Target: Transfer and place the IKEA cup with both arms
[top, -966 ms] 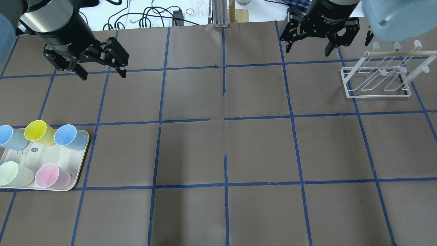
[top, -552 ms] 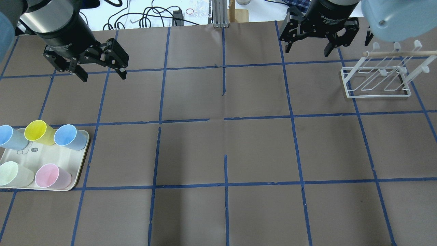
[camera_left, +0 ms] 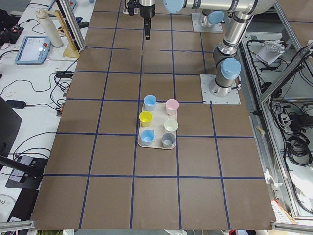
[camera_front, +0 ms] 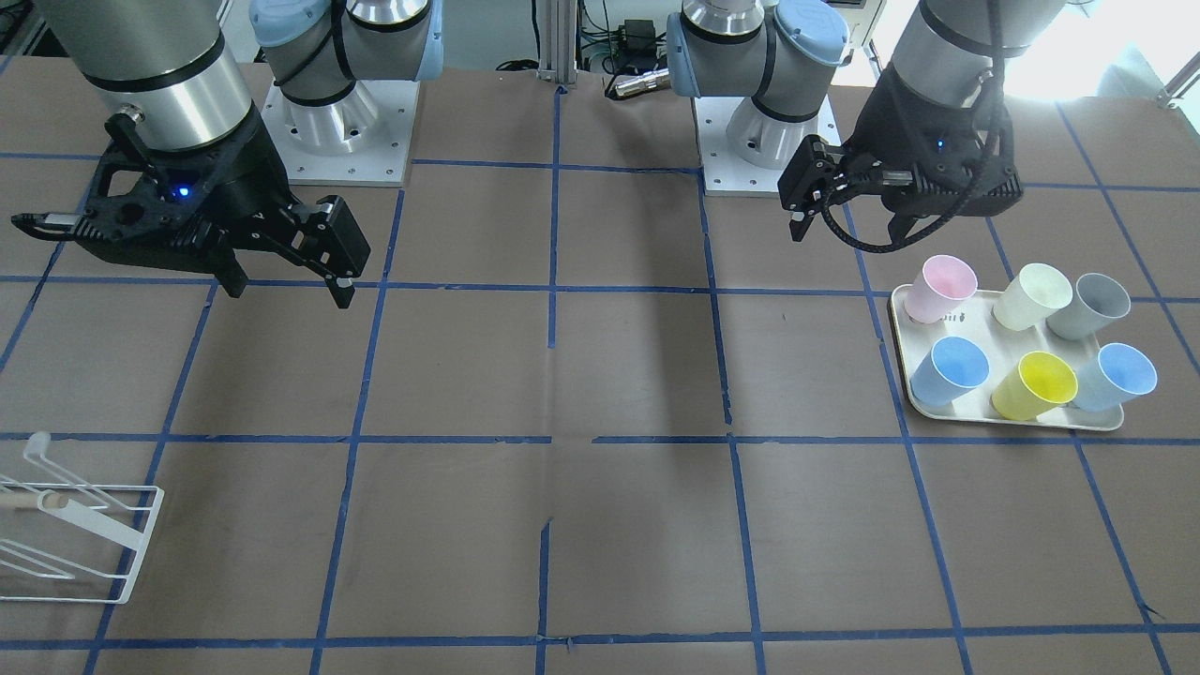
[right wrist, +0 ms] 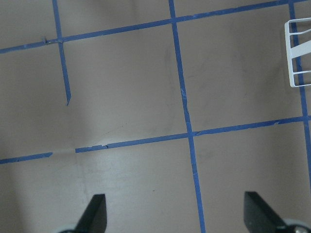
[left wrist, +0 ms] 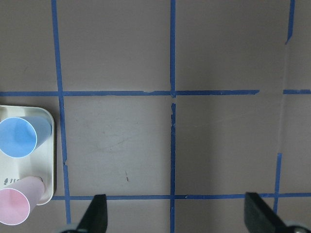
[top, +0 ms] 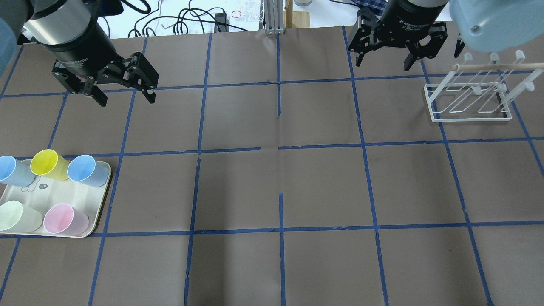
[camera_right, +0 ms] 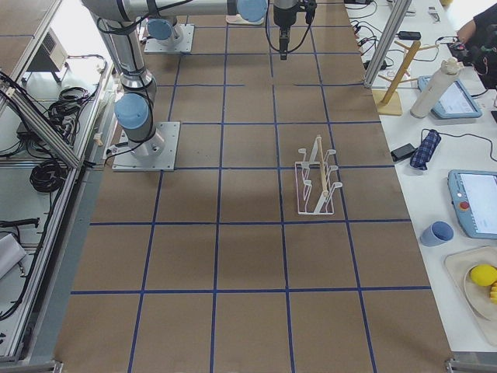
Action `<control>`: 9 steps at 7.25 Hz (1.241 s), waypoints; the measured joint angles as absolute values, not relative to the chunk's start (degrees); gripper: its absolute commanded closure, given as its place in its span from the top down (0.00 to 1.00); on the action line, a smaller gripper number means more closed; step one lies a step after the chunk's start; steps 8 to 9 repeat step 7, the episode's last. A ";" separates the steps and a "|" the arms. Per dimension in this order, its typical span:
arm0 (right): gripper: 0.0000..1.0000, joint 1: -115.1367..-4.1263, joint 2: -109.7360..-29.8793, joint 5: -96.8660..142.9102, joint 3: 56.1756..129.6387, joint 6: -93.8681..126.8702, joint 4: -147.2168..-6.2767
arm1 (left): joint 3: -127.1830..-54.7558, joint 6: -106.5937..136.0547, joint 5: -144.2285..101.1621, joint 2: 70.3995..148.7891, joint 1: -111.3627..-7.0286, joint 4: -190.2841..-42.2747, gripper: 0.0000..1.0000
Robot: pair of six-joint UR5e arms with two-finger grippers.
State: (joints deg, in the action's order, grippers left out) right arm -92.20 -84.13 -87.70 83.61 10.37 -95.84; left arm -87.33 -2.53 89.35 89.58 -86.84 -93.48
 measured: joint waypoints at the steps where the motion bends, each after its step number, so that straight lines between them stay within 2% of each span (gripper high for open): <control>1: 1.00 -92.15 -84.13 -87.68 83.59 10.37 -95.87 | -87.38 -2.46 89.25 89.57 -86.84 -93.45 1.00; 9: 1.00 -92.18 -84.13 -87.70 83.59 10.38 -95.85 | -87.65 -2.37 88.78 89.45 -86.84 -93.43 1.00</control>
